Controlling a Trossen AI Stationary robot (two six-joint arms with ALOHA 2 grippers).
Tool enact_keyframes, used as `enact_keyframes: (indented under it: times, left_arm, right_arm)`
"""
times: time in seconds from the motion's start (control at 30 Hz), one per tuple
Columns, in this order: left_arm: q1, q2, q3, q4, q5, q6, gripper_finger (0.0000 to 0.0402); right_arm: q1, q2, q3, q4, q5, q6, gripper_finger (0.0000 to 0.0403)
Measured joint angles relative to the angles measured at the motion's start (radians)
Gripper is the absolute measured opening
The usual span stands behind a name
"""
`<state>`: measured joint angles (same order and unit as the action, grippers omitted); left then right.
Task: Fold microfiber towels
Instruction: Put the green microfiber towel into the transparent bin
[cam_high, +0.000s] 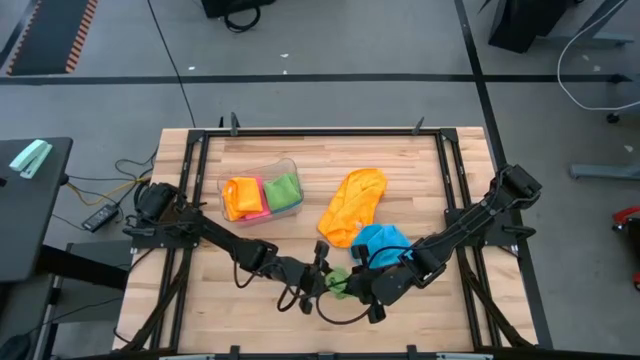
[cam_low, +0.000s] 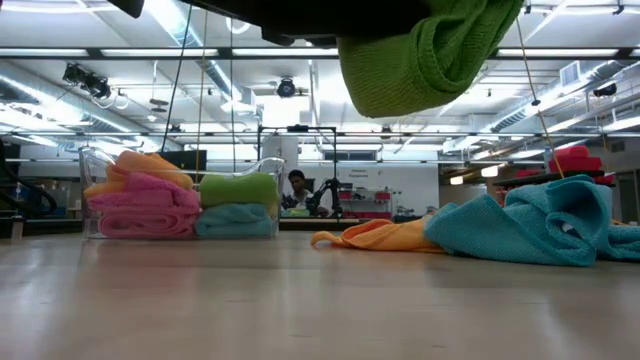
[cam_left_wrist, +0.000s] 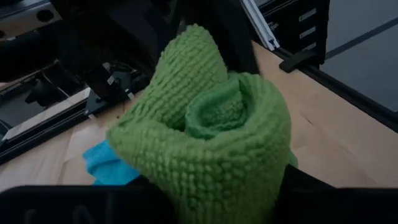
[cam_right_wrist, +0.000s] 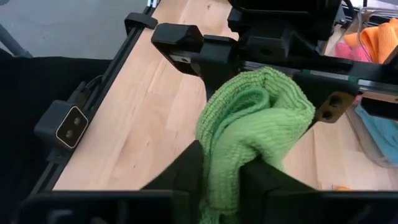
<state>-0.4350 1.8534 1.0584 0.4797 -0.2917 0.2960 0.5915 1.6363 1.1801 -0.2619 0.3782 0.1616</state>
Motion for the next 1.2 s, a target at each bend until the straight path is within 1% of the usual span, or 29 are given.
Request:
enact_keyframes:
  times: [0.07,0.17,0.23,0.33,0.57,0.77,1.0,1.1,1.17,1.2]
  left_arm:
    - [0.000,-0.002,0.000,-0.006,-0.003,-0.002,0.0107]
    - [0.003,-0.036,0.000,-0.068,-0.026,-0.016,0.0094]
    - [0.008,-0.074,0.000,-0.140,-0.046,-0.041,0.0089]
    - [0.024,-0.117,0.000,-0.251,-0.046,-0.111,0.0085]
    - [0.059,-0.171,0.000,-0.533,-0.047,-0.243,0.0085]
    - [0.082,-0.248,-0.001,-0.785,-0.045,-0.364,0.0081]
    - [0.144,-0.346,0.000,-0.981,-0.042,-0.441,0.0083]
    - [0.189,-0.375,0.001,-1.033,-0.018,-0.464,0.0085]
    - [0.223,-0.393,-0.001,-1.088,-0.017,-0.475,0.0083]
    - [0.243,-0.394,0.000,-1.086,-0.017,-0.475,0.0082]
  right_arm:
    - [0.000,0.000,0.000,-0.003,-0.001,0.001,0.0124]
    - [0.002,-0.006,0.002,-0.034,0.011,0.022,0.0162]
    - [0.006,-0.015,0.003,-0.073,0.031,0.042,0.0180]
    - [0.013,-0.017,0.002,-0.110,0.064,0.052,0.0196]
    - [0.013,-0.017,0.002,-0.159,0.078,0.066,0.0202]
    - [0.013,-0.017,0.001,-0.181,0.100,0.090,0.0202]
    - [0.013,-0.016,0.000,-0.187,0.101,0.090,0.0202]
    - [0.013,-0.016,-0.005,-0.189,0.105,0.093,0.0202]
    - [0.013,-0.016,-0.005,-0.189,0.111,0.095,0.0202]
    - [0.013,-0.016,-0.006,-0.186,0.112,0.096,0.0202]
